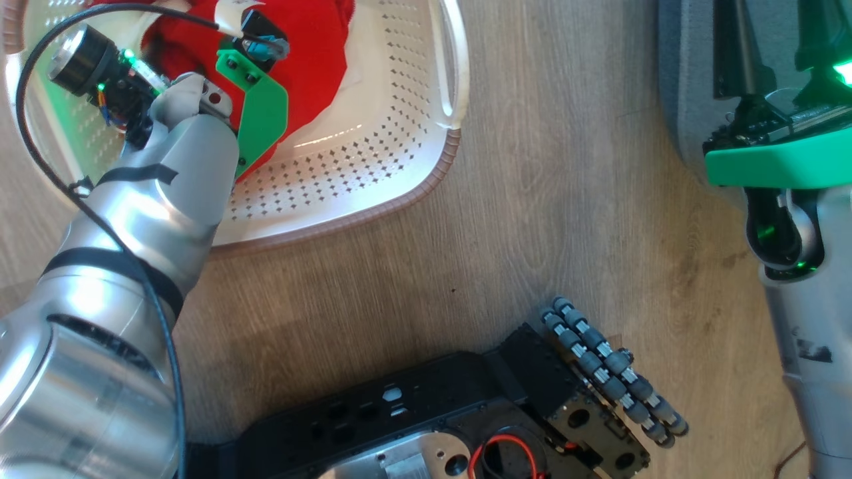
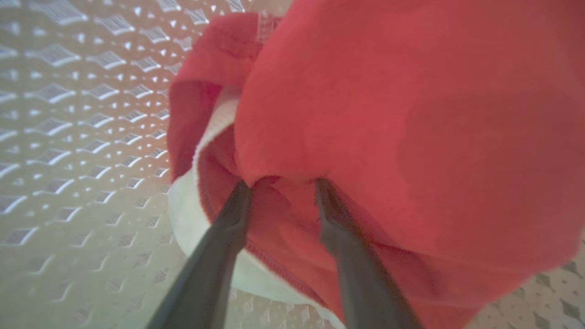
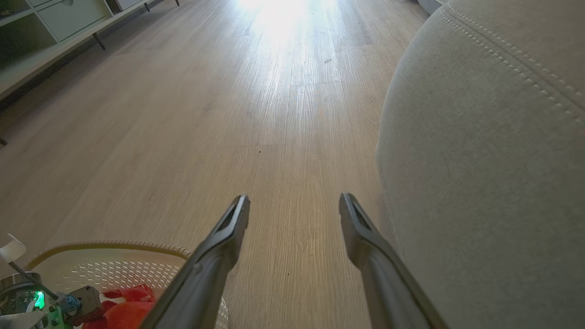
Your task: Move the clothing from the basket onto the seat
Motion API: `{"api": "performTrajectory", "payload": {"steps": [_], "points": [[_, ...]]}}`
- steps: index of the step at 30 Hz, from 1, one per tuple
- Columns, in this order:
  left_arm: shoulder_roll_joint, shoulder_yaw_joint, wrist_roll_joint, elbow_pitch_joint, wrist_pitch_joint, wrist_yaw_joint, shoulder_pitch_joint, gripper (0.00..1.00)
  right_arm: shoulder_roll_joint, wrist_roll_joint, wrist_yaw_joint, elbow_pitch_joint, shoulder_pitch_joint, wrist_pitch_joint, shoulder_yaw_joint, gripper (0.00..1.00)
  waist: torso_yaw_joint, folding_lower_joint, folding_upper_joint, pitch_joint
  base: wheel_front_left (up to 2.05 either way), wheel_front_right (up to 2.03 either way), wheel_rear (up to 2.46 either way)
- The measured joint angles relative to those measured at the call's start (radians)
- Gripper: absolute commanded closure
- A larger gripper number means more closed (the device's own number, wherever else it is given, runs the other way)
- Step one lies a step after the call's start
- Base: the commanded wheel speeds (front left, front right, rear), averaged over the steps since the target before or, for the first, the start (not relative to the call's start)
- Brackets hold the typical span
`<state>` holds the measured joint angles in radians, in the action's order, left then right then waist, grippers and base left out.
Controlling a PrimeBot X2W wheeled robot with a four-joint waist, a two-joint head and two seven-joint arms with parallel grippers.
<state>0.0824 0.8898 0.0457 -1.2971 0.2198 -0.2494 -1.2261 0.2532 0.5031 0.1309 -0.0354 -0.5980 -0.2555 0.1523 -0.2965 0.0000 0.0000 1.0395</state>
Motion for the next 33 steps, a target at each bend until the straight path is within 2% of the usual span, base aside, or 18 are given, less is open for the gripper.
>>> {"api": "performTrajectory", "payload": {"steps": [2,12,16,21,22,23,29,33], "points": [[-0.001,-0.002,0.014,0.0,-0.003,0.008,0.001,1.0,0.003,0.0,0.0,0.003,0.001,0.0,-0.002,0.0,0.007,0.0,0.0,-0.001,0.0,0.0,0.0],[-0.013,-0.02,0.068,0.0,-0.035,0.027,0.02,1.0,0.025,0.0,0.0,0.012,-0.005,0.0,-0.002,0.0,0.033,0.0,0.0,-0.022,0.0,0.0,0.0],[-0.022,-0.029,0.098,0.02,-0.108,0.031,0.029,1.0,0.037,-0.002,0.0,0.003,-0.006,0.0,-0.004,0.0,0.045,0.0,0.0,-0.05,0.0,0.0,0.0],[-0.036,-0.048,0.143,0.076,-0.257,0.025,0.097,1.0,0.063,-0.012,0.0,-0.009,-0.003,0.0,-0.015,0.0,0.076,0.0,0.0,-0.116,0.0,0.0,0.0],[-0.036,-0.049,0.156,0.09,-0.294,0.025,0.115,0.59,0.069,-0.012,0.0,-0.014,-0.002,0.0,-0.016,0.0,0.083,0.0,0.0,-0.132,0.0,0.0,0.0],[-0.036,-0.05,0.171,0.109,-0.323,0.026,0.133,0.0,0.072,-0.012,0.0,-0.02,0.0,0.0,-0.015,0.0,0.09,0.0,0.0,-0.149,0.0,0.0,0.0],[-0.04,-0.039,0.265,0.219,-0.446,0.028,0.254,0.0,0.086,-0.02,0.0,-0.048,0.051,0.0,-0.009,0.0,0.133,-0.0001,0.0,-0.269,0.0,0.0,0.0],[-0.041,-0.039,0.309,0.279,-0.468,0.017,0.324,0.0,0.098,-0.027,0.0,-0.071,0.087,0.0,-0.008,0.0,0.161,-0.0001,0.0,-0.357,0.0,0.0,0.0]]}}
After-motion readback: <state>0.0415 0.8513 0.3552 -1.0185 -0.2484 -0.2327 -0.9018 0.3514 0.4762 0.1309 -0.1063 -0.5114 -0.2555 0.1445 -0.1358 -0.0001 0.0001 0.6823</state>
